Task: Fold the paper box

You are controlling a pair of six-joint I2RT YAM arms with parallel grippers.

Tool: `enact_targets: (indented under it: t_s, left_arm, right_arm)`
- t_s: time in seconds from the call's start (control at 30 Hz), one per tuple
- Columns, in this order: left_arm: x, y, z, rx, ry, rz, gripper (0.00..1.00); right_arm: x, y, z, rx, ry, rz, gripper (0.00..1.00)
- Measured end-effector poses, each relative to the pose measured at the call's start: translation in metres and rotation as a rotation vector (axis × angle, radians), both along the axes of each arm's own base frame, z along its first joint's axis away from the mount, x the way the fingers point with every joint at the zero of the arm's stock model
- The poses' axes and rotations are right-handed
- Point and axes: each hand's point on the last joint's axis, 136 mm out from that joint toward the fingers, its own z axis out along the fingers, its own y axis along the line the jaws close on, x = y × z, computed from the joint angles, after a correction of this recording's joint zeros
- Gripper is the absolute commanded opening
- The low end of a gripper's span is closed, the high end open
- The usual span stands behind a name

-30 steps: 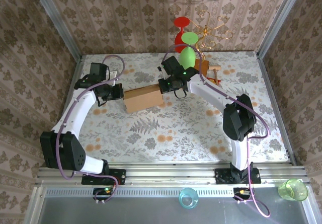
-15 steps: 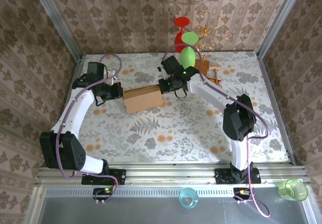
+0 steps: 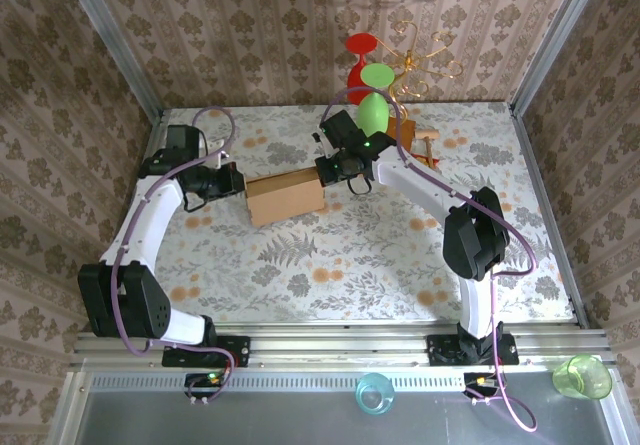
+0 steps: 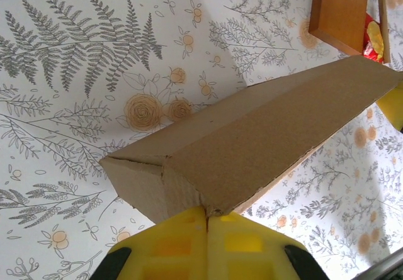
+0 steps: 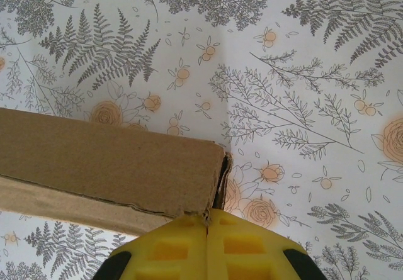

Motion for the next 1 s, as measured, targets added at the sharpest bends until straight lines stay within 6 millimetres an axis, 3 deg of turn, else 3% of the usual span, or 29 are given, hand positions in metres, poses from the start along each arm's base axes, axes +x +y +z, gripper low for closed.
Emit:
enact_targets:
  t_s: [0.27,0.5,0.87,0.9,0.97,1.0]
  left_arm:
    - [0.0,-0.001,-0.004,-0.054,0.017,0.012,0.02]
    - [0.003,-0.004,0.002,-0.097,-0.004,0.017,0.02]
    - [-0.002,-0.006,-0.008,-0.117,0.028,0.014,0.07]
    - [-0.003,-0.006,-0.01,-0.112,0.029,0.016,0.11]
    - [-0.004,-0.004,-0.012,-0.097,0.029,0.021,0.31]
    - [-0.005,-0.003,-0.012,-0.091,0.025,0.021,0.32]
  right_arm:
    - [-0.003,-0.003,0.014,0.014,-0.022,-0.001,0.0]
    - [-0.003,-0.003,0.014,0.012,-0.023,-0.003,0.0]
    - [-0.002,-0.005,0.013,0.009,-0.023,-0.009,0.0]
    - [-0.002,-0.005,0.013,0.008,-0.023,-0.009,0.0]
    - [-0.002,-0.005,0.013,0.009,-0.023,-0.008,0.0]
    - [-0.002,-0.005,0.013,0.009,-0.023,-0.008,0.0]
